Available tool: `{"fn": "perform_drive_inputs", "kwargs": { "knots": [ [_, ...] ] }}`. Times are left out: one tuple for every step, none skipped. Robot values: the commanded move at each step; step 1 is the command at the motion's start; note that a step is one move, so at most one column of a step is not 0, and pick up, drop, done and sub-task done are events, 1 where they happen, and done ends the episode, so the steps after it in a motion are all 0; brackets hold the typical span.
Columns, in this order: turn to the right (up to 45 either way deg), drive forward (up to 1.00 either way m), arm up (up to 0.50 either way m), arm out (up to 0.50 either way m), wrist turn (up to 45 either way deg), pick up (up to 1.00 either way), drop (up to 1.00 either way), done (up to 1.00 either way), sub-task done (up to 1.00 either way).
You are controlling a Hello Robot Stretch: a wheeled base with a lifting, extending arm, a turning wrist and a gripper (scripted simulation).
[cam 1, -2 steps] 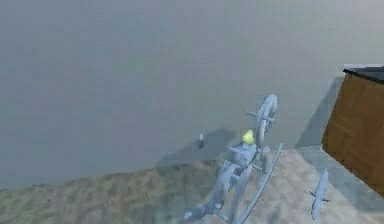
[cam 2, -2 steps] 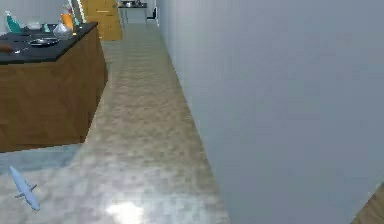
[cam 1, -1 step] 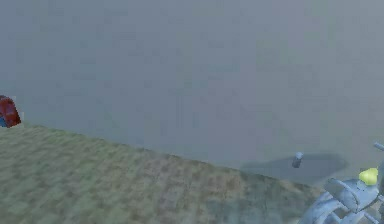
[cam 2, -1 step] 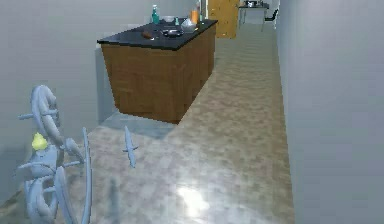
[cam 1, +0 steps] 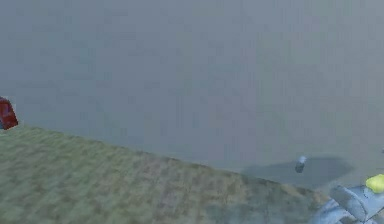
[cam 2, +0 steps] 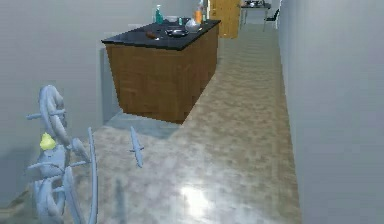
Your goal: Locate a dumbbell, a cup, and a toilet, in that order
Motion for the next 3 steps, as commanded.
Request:
{"fn": "perform_drive_inputs", "kwargs": {
  "knots": [
    [45.0,0.00,0.00,0.00,0.0,0.00,0.00,0.00,0.00],
    [45.0,0.00,0.00,0.00,0.0,0.00,0.00,0.00,0.00],
    [12.0,0.00,0.00,0.00,0.0,0.00,0.00,0.00,0.00]
  ]
}}
